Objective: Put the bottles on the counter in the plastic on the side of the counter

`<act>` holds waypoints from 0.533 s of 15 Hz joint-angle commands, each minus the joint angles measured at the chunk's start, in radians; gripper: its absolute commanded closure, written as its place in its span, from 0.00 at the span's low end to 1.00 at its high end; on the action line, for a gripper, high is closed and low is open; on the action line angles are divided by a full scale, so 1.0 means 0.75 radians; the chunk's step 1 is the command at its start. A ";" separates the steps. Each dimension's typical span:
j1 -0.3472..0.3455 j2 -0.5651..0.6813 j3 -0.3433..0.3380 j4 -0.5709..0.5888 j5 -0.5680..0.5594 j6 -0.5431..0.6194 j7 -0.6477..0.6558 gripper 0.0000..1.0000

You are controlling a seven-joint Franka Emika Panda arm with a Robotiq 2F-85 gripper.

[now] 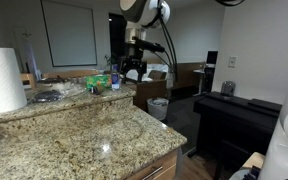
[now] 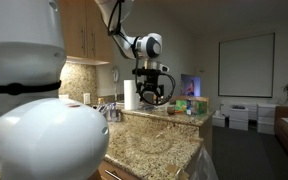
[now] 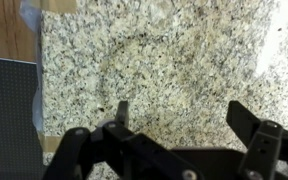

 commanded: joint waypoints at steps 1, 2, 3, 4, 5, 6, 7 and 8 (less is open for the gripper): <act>0.013 -0.168 0.031 -0.148 -0.107 -0.077 0.185 0.00; 0.016 -0.195 0.037 -0.166 -0.117 -0.107 0.211 0.00; 0.015 -0.226 0.040 -0.193 -0.117 -0.122 0.218 0.00; 0.015 -0.249 0.040 -0.214 -0.115 -0.129 0.219 0.00; 0.016 -0.282 0.033 -0.252 -0.092 -0.102 0.202 0.00; 0.019 -0.313 0.028 -0.285 -0.072 -0.085 0.188 0.00; 0.019 -0.225 0.031 -0.194 -0.085 -0.115 0.175 0.00; 0.018 -0.248 0.030 -0.218 -0.085 -0.114 0.174 0.00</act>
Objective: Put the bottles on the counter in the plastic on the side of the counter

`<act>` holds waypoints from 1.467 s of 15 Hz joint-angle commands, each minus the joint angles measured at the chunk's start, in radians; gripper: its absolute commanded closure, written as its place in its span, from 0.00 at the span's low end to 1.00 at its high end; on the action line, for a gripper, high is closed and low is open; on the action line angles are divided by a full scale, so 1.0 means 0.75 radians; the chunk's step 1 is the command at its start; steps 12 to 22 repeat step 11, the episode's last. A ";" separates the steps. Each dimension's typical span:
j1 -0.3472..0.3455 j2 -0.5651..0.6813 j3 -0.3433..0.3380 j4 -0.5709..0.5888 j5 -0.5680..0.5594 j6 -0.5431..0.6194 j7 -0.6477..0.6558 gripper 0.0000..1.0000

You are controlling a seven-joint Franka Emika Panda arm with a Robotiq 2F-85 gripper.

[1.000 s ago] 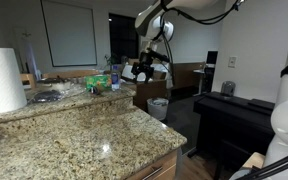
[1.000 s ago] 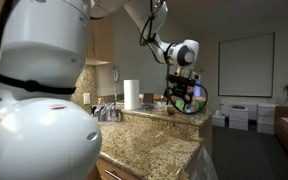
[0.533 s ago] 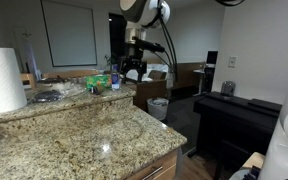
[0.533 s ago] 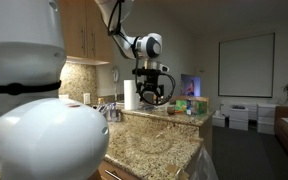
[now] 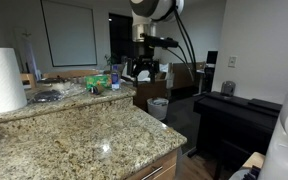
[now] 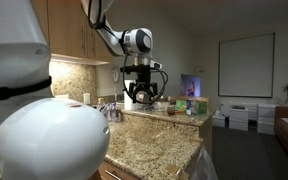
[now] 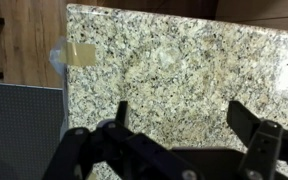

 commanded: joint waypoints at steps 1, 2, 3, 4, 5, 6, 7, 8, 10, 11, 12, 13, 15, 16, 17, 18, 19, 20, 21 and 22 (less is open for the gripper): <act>0.002 -0.017 -0.002 -0.014 -0.001 -0.002 0.001 0.00; 0.002 -0.029 -0.002 -0.024 -0.001 -0.002 0.001 0.00; 0.002 -0.034 -0.002 -0.026 -0.001 -0.002 0.001 0.00; 0.002 -0.035 -0.002 -0.027 -0.001 -0.002 0.001 0.00; 0.002 -0.035 -0.002 -0.027 -0.001 -0.002 0.001 0.00; 0.002 -0.035 -0.002 -0.027 -0.001 -0.002 0.001 0.00; 0.002 -0.035 -0.002 -0.027 -0.001 -0.002 0.001 0.00; 0.002 -0.035 -0.002 -0.027 -0.001 -0.002 0.001 0.00; 0.002 -0.035 -0.003 -0.027 -0.001 -0.002 0.001 0.00; 0.002 -0.035 -0.003 -0.027 -0.001 -0.002 0.001 0.00; 0.002 -0.035 -0.003 -0.027 -0.001 -0.002 0.001 0.00; 0.002 -0.035 -0.003 -0.027 -0.001 -0.002 0.001 0.00; 0.002 -0.035 -0.003 -0.027 -0.001 -0.002 0.001 0.00; 0.002 -0.035 -0.003 -0.027 -0.001 -0.002 0.001 0.00; 0.002 -0.035 -0.003 -0.027 -0.001 -0.002 0.001 0.00; 0.002 -0.035 -0.003 -0.027 -0.001 -0.002 0.001 0.00; 0.002 -0.035 -0.003 -0.027 -0.001 -0.002 0.001 0.00; 0.002 -0.035 -0.003 -0.027 -0.001 -0.002 0.001 0.00; 0.002 -0.035 -0.003 -0.027 -0.001 -0.002 0.001 0.00; 0.002 -0.035 -0.003 -0.027 -0.001 -0.002 0.001 0.00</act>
